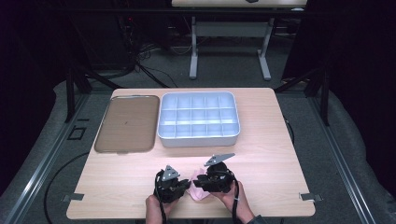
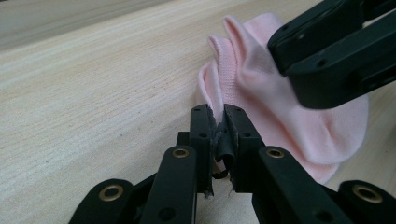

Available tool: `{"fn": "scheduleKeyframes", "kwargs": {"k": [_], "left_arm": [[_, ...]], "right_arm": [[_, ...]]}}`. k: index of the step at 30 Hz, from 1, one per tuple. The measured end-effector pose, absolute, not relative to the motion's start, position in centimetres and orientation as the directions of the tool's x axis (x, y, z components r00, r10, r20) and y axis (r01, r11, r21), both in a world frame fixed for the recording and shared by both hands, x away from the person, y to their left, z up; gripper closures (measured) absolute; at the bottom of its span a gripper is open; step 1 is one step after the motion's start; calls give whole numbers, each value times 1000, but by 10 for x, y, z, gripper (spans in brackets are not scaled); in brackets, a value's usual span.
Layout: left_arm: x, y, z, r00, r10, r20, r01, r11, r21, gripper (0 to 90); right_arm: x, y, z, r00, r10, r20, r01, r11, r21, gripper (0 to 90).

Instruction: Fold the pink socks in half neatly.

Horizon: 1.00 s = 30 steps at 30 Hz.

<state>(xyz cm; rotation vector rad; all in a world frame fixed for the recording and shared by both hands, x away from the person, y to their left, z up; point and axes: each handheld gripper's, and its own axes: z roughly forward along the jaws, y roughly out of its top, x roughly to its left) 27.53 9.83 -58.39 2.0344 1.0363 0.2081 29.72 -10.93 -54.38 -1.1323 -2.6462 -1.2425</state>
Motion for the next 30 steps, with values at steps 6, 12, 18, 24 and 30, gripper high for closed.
{"fn": "scheduleKeyframes", "kwargs": {"k": [6, 12, 18, 24, 30], "left_arm": [[275, 98, -584, 646, 733, -213, 602, -318, 732, 822], [276, 98, -584, 648, 731, -213, 601, -320, 732, 822], [276, 98, -583, 650, 730, -209, 600, -325, 731, 822], [276, 98, -583, 650, 731, -210, 601, -324, 730, 822], [276, 98, -584, 648, 731, -214, 603, -321, 730, 822]], "right_arm": [[298, -126, -537, -724, 632, 276, 605, 389, 695, 673], [300, -123, -545, -710, 672, 210, 610, 438, 660, 616], [299, -104, -560, -740, 668, 79, 563, 551, 616, 699], [295, -96, -564, -762, 648, 12, 519, 599, 610, 874], [294, -102, -560, -758, 651, 53, 530, 566, 631, 888]]}}
